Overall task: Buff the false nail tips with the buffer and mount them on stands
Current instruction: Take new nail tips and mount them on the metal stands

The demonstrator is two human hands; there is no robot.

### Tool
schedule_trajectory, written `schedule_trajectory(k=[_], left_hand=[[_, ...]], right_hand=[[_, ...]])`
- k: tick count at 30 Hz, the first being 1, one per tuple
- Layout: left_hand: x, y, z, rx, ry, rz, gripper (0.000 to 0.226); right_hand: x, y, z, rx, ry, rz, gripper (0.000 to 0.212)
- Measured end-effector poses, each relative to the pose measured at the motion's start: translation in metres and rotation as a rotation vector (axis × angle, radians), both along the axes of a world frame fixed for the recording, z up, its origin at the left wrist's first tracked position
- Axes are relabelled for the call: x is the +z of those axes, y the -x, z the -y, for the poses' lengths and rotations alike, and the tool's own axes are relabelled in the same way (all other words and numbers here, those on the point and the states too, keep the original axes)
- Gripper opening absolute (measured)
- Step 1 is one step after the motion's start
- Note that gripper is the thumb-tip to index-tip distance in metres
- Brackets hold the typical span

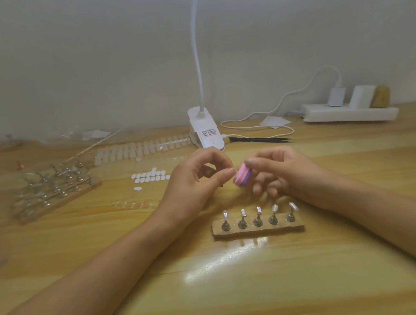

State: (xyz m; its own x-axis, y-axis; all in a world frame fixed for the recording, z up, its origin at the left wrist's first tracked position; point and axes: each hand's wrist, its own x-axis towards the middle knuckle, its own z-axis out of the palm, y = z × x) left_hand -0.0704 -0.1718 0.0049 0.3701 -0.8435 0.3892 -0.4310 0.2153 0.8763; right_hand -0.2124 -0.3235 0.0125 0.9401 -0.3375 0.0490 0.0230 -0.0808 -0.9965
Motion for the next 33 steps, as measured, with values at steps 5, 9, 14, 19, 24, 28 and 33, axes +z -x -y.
schedule_trajectory(k=[5, 9, 14, 19, 24, 28, 33], left_hand=[[0.0006, 0.0000, -0.0002, 0.005, 0.013, 0.009, 0.013], [0.0010, 0.0008, -0.0007, 0.010, 0.003, 0.000, 0.011], [0.0021, 0.0017, -0.0010, 0.001, -0.012, 0.019, 0.010], [0.0044, 0.0057, -0.0023, -0.022, -0.006, 0.087, 0.010], [0.0047, 0.0048, -0.0031, 0.002, 0.011, 0.055, 0.009], [0.0043, 0.0039, -0.0015, 0.013, -0.014, 0.126, 0.012], [0.0042, 0.0022, -0.0021, -0.005, 0.003, 0.035, 0.012]], right_hand=[[0.0010, -0.0010, -0.0037, 0.052, 0.068, -0.047, 0.020], [0.0007, -0.0010, 0.0011, -0.041, -0.035, 0.018, 0.023], [0.0000, -0.0024, -0.0013, 0.000, 0.013, -0.025, 0.027], [0.0022, -0.0008, 0.0015, 0.002, -0.021, -0.017, 0.025], [0.0035, -0.0007, 0.0015, 0.005, -0.029, -0.028, 0.029], [0.0024, -0.0010, -0.0026, 0.021, 0.023, -0.039, 0.030], [0.0015, -0.0018, -0.0026, 0.013, 0.029, -0.047, 0.026]])
